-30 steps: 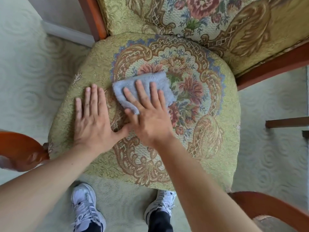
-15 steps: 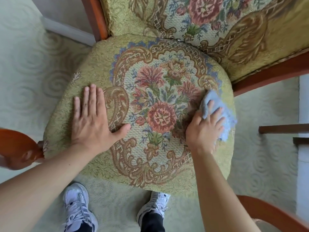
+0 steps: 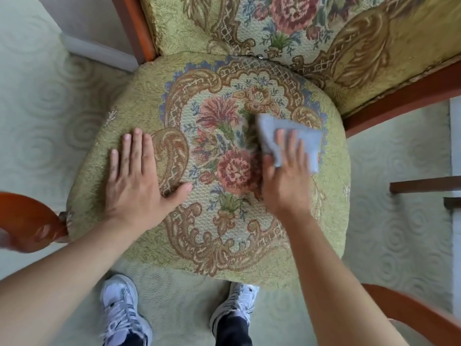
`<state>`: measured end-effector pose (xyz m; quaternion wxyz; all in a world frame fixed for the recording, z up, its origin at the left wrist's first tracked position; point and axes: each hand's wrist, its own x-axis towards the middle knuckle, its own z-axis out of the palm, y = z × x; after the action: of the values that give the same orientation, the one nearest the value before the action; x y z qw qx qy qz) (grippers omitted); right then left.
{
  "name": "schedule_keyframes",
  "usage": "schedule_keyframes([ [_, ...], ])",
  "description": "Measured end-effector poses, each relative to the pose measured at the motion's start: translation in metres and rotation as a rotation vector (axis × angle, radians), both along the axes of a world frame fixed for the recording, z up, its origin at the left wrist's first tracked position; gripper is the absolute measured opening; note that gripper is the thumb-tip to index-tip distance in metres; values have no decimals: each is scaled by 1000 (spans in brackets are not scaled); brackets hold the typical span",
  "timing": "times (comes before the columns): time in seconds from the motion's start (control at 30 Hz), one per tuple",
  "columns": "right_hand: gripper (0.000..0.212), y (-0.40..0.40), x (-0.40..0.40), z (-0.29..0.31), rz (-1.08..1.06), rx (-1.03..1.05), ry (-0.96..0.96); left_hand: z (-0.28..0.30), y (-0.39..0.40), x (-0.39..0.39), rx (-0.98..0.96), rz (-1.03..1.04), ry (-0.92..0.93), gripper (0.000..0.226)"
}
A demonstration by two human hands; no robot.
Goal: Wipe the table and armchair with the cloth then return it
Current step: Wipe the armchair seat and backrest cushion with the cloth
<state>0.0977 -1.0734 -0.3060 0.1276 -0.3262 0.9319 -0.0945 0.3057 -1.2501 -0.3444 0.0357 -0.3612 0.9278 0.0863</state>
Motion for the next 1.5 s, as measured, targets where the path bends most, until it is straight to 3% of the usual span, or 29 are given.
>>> schedule_keyframes([
  [0.1, 55, 20, -35, 4, -276, -4, -42, 1, 0, 0, 49, 4, 38, 115],
  [0.3, 56, -34, -47, -1, -419, -3, -51, 6, 17, -16, 70, -36, 67, 113],
  [0.37, 57, -69, -43, -1, -303, 16, -23, 4, 22, -22, 61, -56, 58, 113],
  [0.53, 57, -143, 24, 2, 399, -18, -50, 4, 19, -23, 54, -51, 76, 115],
  [0.63, 56, -129, 35, 1, 490, -1, 7, 5, 18, -22, 48, -63, 100, 117],
  [0.77, 57, -72, 1, -2, 314, 12, 82, 6, 14, -18, 128, -82, 91, 121],
  [0.93, 58, 24, -7, -5, -268, -47, -11, 6, 11, -18, 172, -87, 67, 122],
  [1.0, 63, 37, 13, -4, -389, -81, -63, 8, 11, -19, 175, -85, 63, 122],
  [1.1, 62, 30, 49, 0, -452, -31, -68, 11, 12, -20, 197, -83, 39, 120],
  [1.2, 64, 4, 83, 10, -234, -13, -85, 21, 11, -22, 243, -64, 30, 115],
  [1.27, 59, -10, 95, 14, 41, -26, -180, 33, 8, -25, 294, -23, 36, 111],
  [1.33, 56, -24, 83, 33, 89, -156, -481, 52, 6, -30, 381, 63, 91, 105],
  [1.4, 61, -30, 56, 69, -99, -445, -846, 77, 6, -38, 407, 100, 177, 101],
  [1.5, 45, -18, 6, 131, -526, -773, -1016, 124, 6, -61, 375, 46, 268, 95],
])
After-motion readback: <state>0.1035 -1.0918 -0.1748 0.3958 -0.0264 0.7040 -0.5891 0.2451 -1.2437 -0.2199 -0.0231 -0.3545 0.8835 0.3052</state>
